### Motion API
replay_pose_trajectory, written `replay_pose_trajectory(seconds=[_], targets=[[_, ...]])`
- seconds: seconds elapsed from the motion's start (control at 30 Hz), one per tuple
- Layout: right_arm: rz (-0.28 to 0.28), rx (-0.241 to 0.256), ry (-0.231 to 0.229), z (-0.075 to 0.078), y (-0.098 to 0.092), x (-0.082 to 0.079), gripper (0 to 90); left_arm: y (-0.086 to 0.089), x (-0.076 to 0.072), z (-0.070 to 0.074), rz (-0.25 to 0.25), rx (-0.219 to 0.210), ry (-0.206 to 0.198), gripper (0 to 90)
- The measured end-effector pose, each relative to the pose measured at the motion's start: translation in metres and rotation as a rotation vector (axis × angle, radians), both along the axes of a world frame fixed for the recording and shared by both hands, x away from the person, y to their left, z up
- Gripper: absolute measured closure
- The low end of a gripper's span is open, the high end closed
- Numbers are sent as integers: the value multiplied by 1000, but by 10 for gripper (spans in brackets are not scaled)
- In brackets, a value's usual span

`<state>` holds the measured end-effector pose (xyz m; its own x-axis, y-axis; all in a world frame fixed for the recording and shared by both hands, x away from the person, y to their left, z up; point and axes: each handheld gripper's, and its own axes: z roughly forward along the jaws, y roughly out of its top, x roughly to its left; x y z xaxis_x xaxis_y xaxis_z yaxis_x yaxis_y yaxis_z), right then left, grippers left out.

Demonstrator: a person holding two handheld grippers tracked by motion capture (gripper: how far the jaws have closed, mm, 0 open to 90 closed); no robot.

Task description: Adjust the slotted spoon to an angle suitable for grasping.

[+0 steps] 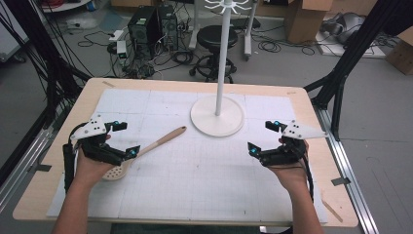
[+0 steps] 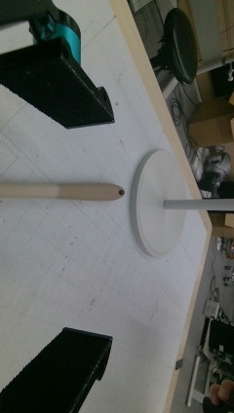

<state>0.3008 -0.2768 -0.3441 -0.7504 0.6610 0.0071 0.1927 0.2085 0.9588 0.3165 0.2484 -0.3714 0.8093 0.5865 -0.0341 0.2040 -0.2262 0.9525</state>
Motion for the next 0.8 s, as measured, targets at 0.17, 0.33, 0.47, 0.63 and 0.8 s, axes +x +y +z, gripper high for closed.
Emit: replay_pose_trajectory(seconds=[0.17,0.33,0.47,0.63,0.8], targets=[[-4,0,7,-1,-1,1,15,2,1,-1,7,8,10,17],[-2,-19,-4,1,2,-2,15,0,0,0,0,11,8,17],[-3,-27,-17,3,2,-4,15,-4,3,3,-4,26,17,17],[-6,-28,-6,1,1,-3,15,-8,8,9,-9,17,7,17],[-3,-35,-10,1,1,-3,15,-16,17,14,-2,52,26,17]])
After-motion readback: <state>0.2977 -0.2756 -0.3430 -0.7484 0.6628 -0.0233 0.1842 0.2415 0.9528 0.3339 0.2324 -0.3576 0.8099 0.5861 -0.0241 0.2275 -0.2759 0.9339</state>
